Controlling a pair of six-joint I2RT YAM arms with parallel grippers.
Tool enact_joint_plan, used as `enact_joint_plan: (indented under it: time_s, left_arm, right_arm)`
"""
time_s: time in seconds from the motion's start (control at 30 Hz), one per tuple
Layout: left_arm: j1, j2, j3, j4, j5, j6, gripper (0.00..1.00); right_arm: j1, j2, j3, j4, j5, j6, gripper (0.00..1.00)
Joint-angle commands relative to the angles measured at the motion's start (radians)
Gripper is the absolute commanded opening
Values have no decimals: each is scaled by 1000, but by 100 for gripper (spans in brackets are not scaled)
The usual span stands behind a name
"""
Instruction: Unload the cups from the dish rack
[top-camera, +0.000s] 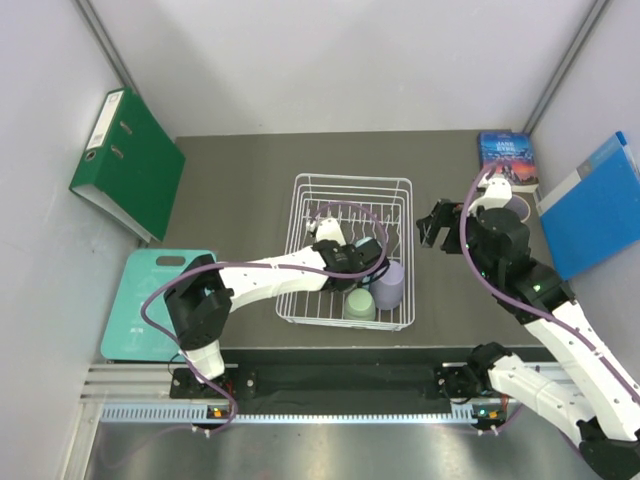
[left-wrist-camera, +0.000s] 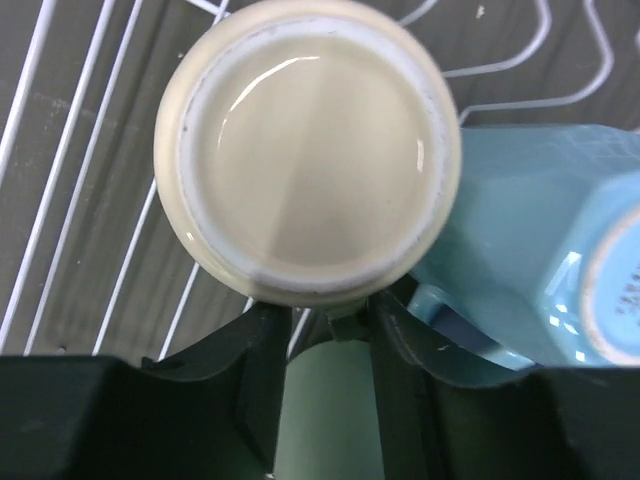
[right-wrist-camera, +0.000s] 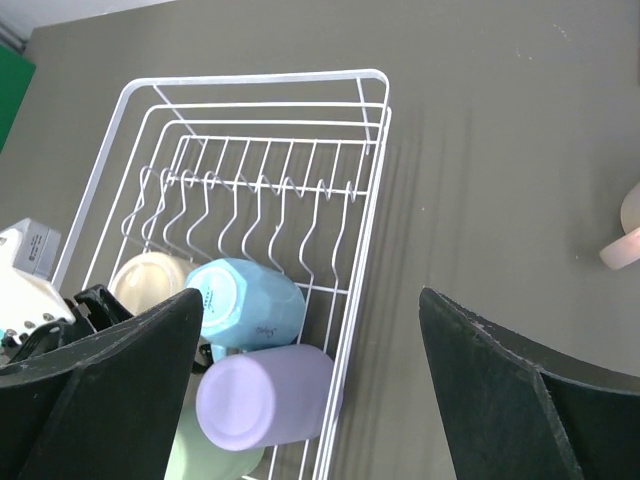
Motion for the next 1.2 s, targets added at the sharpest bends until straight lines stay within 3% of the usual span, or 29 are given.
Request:
enact_joint_plan:
  time_s: [0.0, 0.17, 0.23, 0.27, 0.43, 0.67, 1.0, 1.17]
  left_arm:
    - [-1, -3, -58, 59, -80, -94, 39]
    - [-1, 37, -55, 65, -94, -97, 32]
    - [-1, 40, -63, 65, -94, -100, 4]
    - [-1, 39, -67, 63, -94, -100, 0]
    - [-1, -4, -75, 54, -97, -47, 0]
    - [-6, -156, 21, -56, -120, 182, 0]
    - [2, -634, -141, 275, -59, 502, 0]
    - [11, -797, -234, 451, 154, 656, 0]
  right_arm:
    - [26, -12, 3, 18, 13, -13, 89]
    - [36, -16, 0, 10, 22, -17, 89]
    - [39, -16, -5, 6, 28, -20, 89]
    - [39, -20, -6, 1, 33, -20, 89]
    - [39, -35, -19, -9, 48, -22, 89]
    - [39, -49, 0, -13, 46, -14, 89]
    - [40, -73, -29, 30, -26, 24, 89]
    - [40, -81, -51, 95, -79, 91, 87]
